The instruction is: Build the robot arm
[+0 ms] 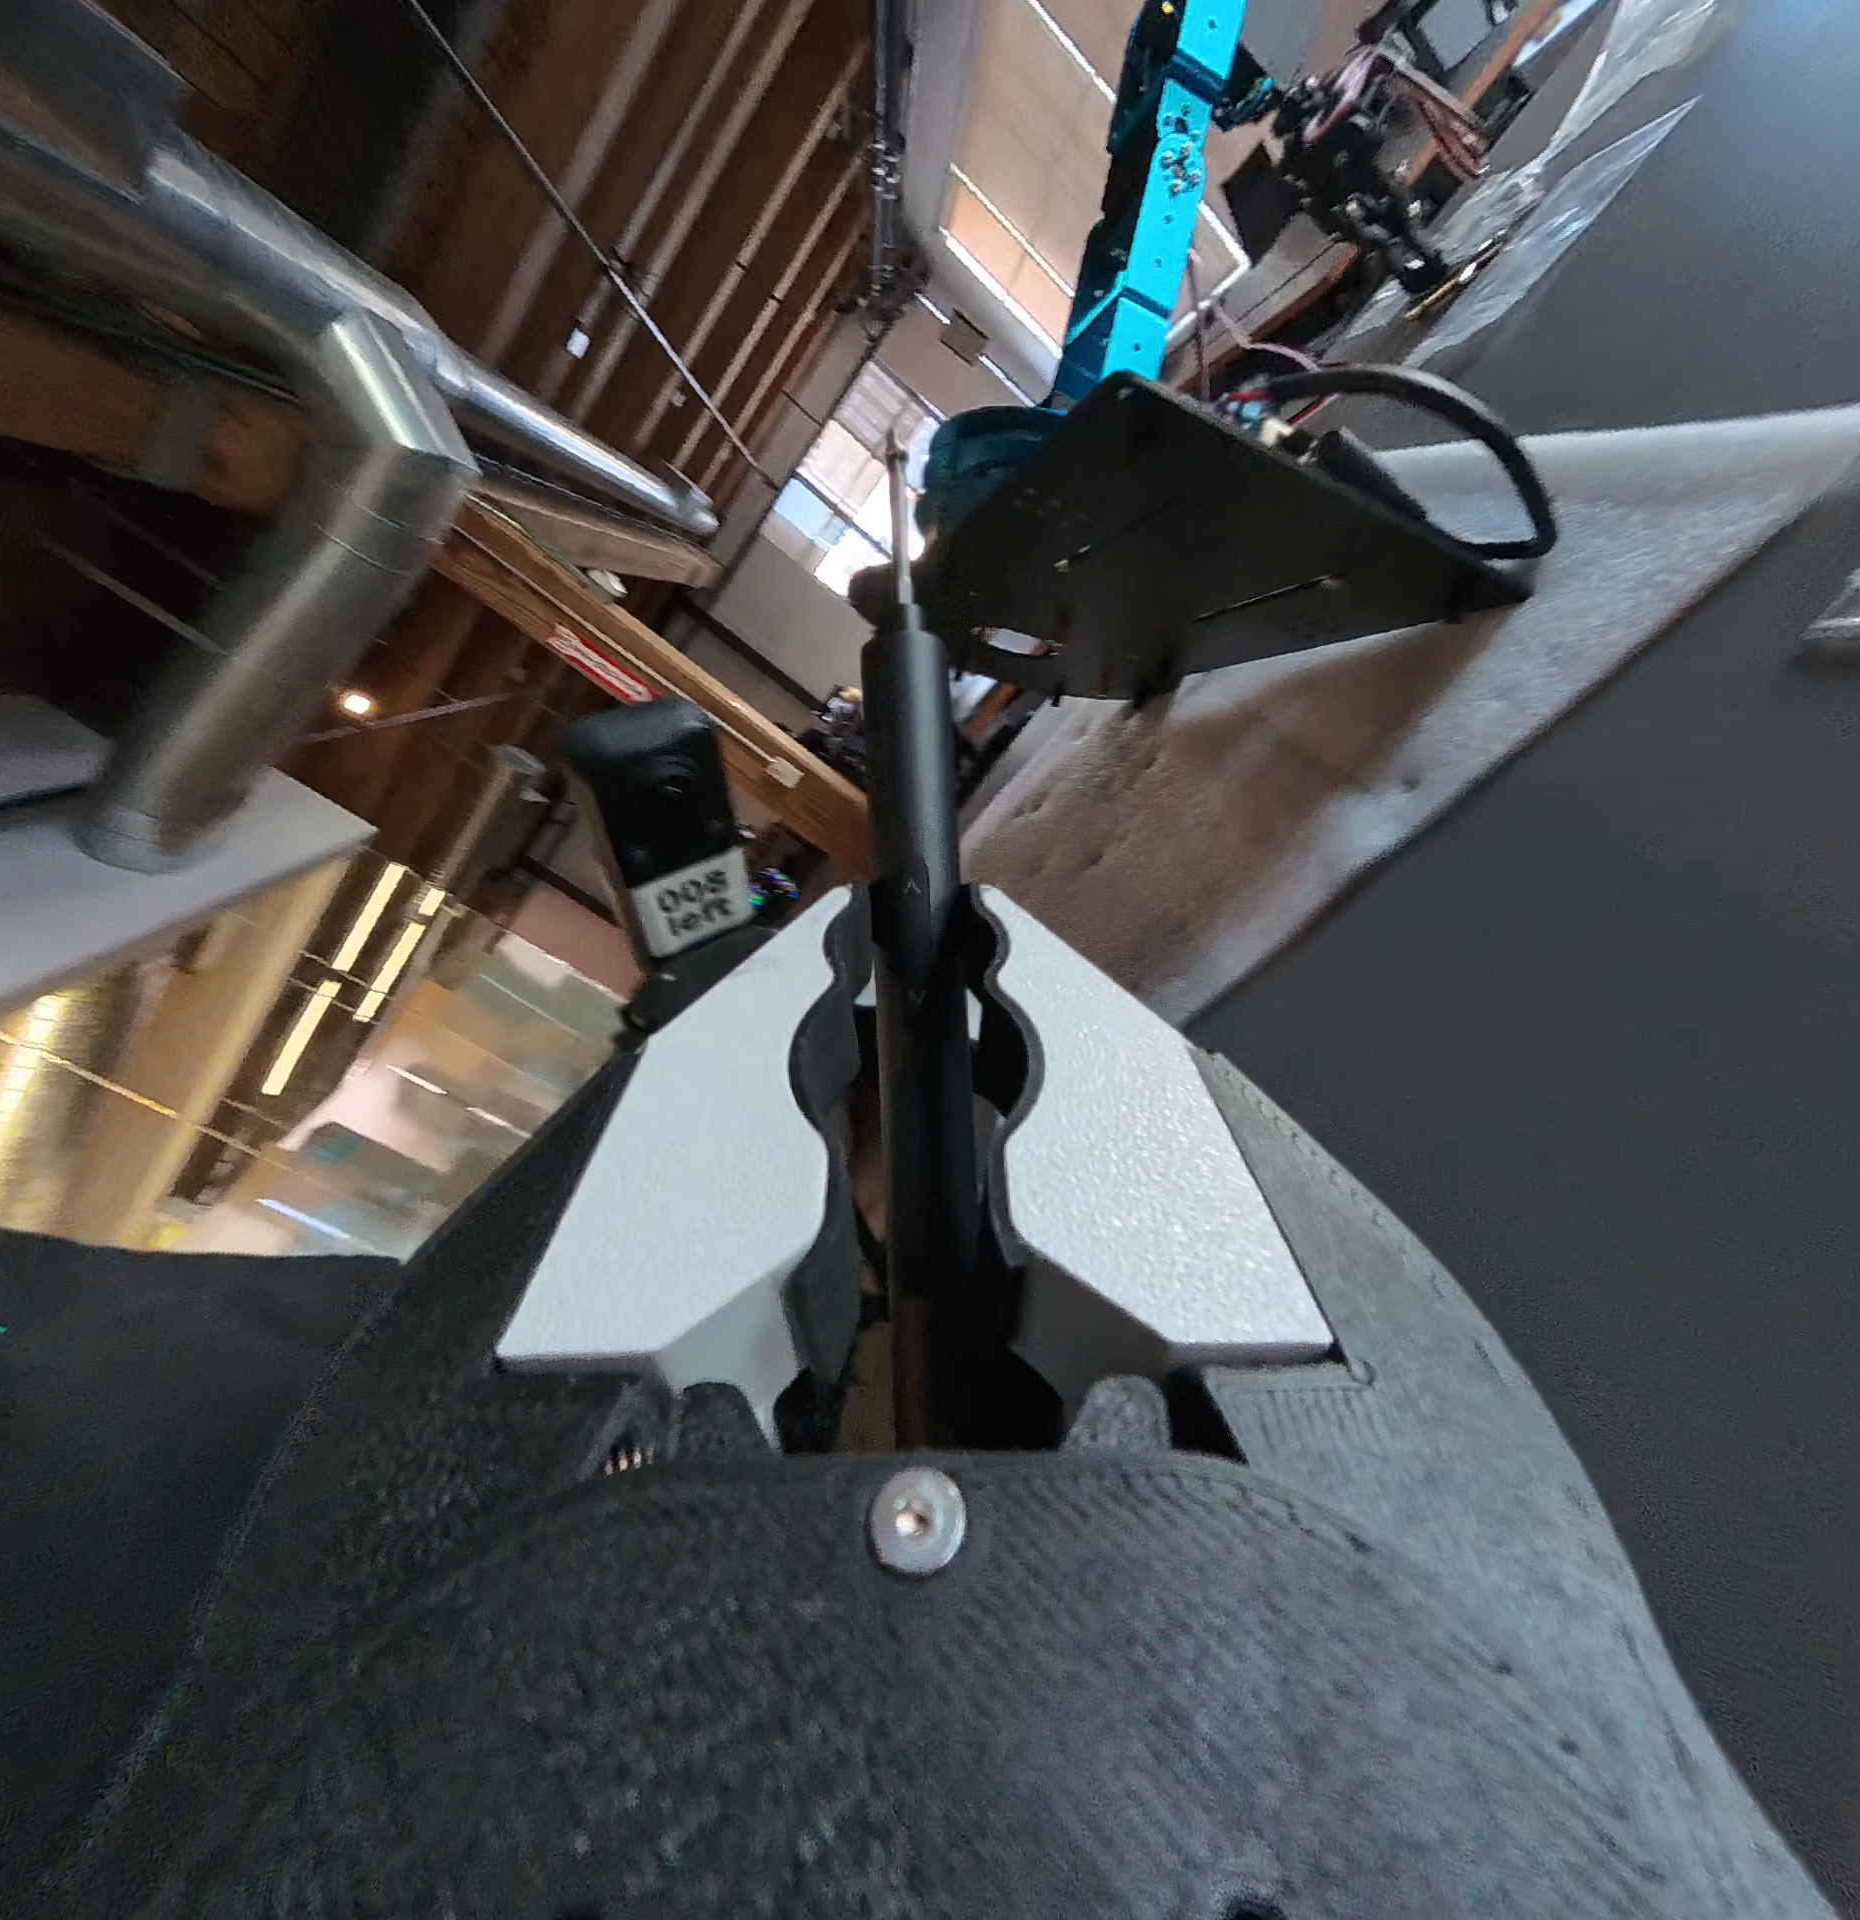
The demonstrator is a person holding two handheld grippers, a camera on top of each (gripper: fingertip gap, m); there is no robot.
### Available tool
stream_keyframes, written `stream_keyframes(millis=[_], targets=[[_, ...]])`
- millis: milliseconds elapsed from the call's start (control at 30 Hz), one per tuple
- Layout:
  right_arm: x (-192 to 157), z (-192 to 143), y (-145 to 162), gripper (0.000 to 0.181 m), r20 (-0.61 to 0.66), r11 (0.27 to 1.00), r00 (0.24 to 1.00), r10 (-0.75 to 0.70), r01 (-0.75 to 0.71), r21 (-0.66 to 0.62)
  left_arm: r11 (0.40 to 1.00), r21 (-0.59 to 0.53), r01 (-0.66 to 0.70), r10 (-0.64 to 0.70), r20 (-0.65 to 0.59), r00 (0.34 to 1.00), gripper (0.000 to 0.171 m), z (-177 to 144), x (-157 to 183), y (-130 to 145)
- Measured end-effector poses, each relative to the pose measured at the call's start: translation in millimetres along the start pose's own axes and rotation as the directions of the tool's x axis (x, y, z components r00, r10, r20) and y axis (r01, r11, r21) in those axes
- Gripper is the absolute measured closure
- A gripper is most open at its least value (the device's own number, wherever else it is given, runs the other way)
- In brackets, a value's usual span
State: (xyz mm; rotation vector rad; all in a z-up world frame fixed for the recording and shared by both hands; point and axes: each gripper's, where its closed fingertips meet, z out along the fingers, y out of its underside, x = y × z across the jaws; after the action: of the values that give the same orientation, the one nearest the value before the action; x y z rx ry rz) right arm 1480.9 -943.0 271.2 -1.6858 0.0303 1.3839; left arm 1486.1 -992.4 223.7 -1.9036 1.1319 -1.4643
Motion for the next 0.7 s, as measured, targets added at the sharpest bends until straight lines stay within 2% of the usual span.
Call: stream_keyframes(millis=[167,200,367,433,567,700], targets=[[-8.2,-5.7,1.2,0.166,0.124,0.985,0.978,0.166,-0.171,0.029,0.973,0.163,0.161,-0.11,-0.282,0.953,0.135,4.7,32.3,-11.3],[-7.3,-7.3,1.5,0.166,0.14,0.979,0.97,0.197,-0.203,0.03,0.966,0.182,0.184,-0.124,-0.3,0.946,0.136,5.5,32.9,-12.0],[-1.5,-10.7,9.8,0.166,0.179,0.952,0.937,0.3,-0.306,0.009,0.955,0.155,0.253,-0.196,-0.31,0.93,0.136,14.7,30.7,0.2],[0.5,-9.5,13.1,0.166,0.189,0.943,0.926,0.327,-0.332,-0.006,0.942,0.167,0.29,-0.227,-0.319,0.92,0.145,12.0,29.9,1.9],[-3.5,-1.8,17.6,0.165,0.243,0.918,0.887,0.392,-0.395,-0.035,0.902,0.19,0.387,-0.291,-0.392,0.873,0.137,1.3,32.9,1.8],[-1.6,7.9,22.8,0.165,0.242,0.904,0.874,0.421,-0.425,-0.036,0.906,0.201,0.373,-0.294,-0.335,0.895,0.142,-5.4,28.7,5.2]])
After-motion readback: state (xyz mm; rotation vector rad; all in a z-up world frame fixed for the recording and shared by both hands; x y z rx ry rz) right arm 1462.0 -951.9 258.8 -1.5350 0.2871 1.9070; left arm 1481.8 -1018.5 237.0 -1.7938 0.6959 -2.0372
